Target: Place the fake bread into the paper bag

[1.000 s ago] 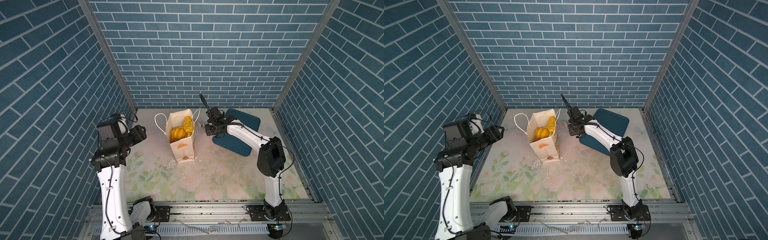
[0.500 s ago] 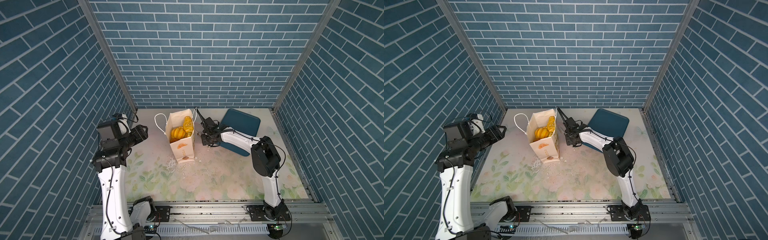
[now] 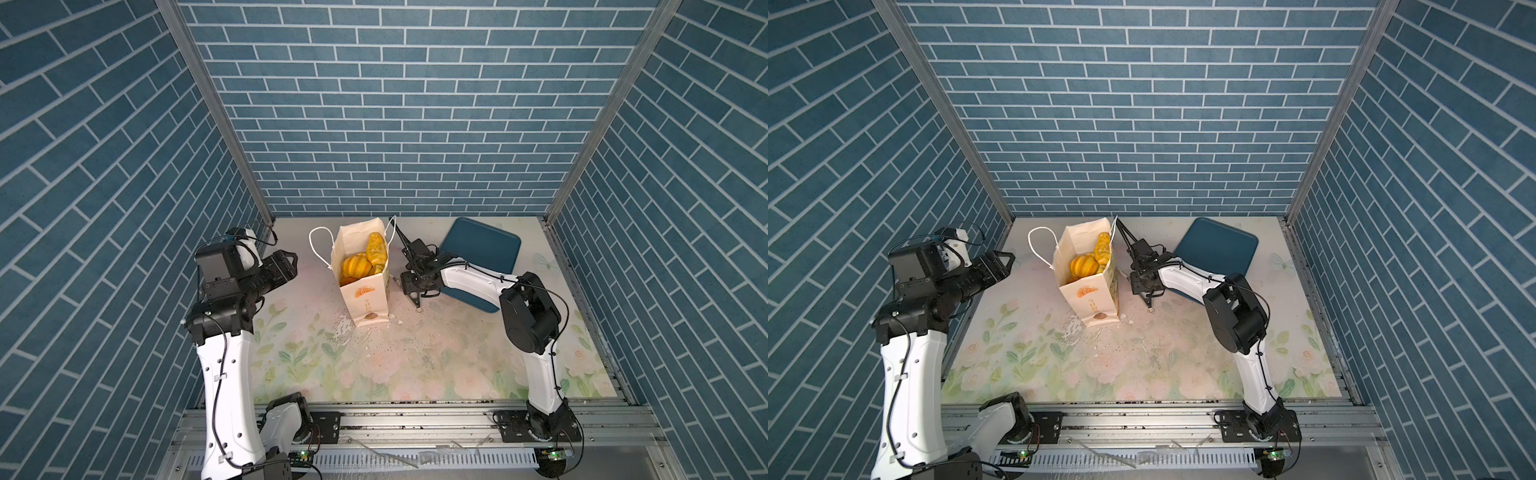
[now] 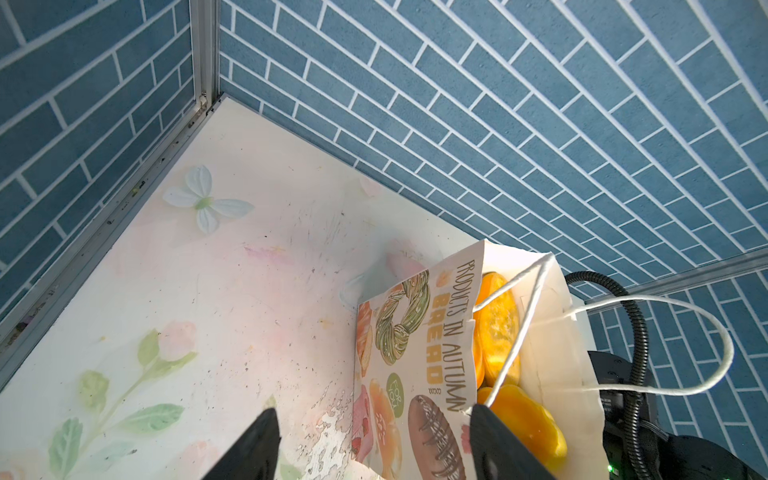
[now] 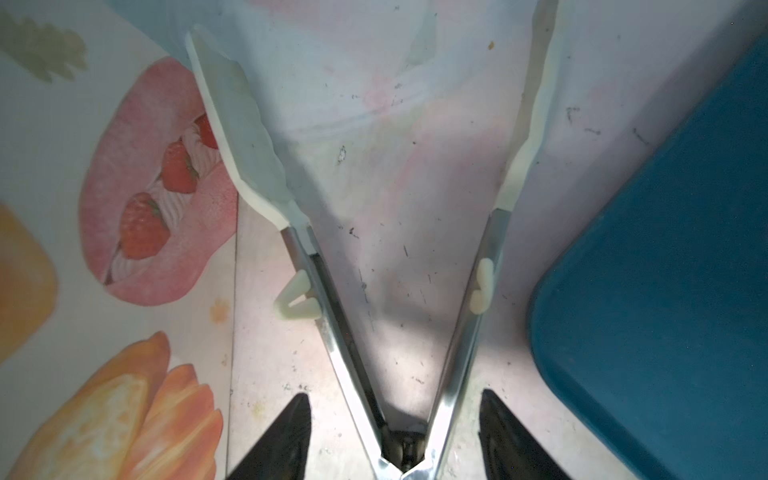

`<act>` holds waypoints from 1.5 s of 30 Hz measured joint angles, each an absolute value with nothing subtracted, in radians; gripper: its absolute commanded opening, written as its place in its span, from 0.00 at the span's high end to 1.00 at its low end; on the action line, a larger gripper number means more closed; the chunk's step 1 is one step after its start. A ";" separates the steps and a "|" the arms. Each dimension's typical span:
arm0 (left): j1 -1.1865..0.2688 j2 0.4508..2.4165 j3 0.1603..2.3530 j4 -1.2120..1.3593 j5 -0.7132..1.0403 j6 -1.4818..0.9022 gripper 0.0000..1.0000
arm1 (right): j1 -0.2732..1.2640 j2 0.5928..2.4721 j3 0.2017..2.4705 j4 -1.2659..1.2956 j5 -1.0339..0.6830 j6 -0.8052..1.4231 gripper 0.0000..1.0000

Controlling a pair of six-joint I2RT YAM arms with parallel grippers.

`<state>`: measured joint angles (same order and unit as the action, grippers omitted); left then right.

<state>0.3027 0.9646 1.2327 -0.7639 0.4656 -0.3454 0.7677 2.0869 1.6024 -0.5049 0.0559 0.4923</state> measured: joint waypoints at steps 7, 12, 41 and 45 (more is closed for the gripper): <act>0.303 0.965 1.233 -0.764 0.469 -0.348 0.26 | 0.765 1.996 1.549 -0.496 0.095 0.489 0.34; 0.303 0.967 1.233 -0.762 0.468 -0.348 0.26 | 0.759 1.832 1.538 -0.492 0.190 0.438 0.35; 0.239 1.044 0.489 0.152 0.076 -0.233 0.21 | 0.216 1.263 0.584 0.017 0.514 0.198 0.07; 0.217 1.127 0.419 0.321 -0.006 -0.181 0.21 | 0.179 1.315 0.545 0.252 0.501 0.146 0.07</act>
